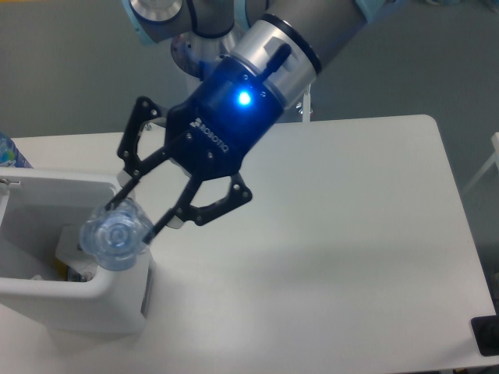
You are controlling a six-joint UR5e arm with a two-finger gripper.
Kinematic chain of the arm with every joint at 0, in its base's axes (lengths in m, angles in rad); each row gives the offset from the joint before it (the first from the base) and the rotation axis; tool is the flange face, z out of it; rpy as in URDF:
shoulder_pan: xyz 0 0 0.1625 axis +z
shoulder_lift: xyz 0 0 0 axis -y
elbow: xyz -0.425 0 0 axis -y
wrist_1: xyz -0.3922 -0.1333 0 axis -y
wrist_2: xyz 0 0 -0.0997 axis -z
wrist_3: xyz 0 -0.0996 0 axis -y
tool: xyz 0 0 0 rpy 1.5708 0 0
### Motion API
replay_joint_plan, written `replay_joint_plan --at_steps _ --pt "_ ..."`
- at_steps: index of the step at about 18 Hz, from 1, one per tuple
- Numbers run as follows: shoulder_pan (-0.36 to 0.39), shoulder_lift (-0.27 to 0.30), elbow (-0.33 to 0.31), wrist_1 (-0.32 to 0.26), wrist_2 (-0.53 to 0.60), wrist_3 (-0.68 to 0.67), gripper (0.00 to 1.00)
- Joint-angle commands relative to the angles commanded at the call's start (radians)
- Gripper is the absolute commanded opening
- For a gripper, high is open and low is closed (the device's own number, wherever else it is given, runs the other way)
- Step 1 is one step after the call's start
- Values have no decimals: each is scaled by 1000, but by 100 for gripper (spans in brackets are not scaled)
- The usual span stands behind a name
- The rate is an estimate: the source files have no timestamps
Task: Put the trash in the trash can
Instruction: 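Carry the bottle over the bin and lower it inside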
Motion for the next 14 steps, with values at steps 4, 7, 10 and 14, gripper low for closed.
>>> replay_joint_plan --at_steps 4,7,10,14 --pt "-12 25 -38 0 3 -12 36" --pt "-37 23 -46 2 5 -15 36" --pt "-60 8 -60 37 8 -11 36" --pt "-129 -3 -117 90 113 -3 36"
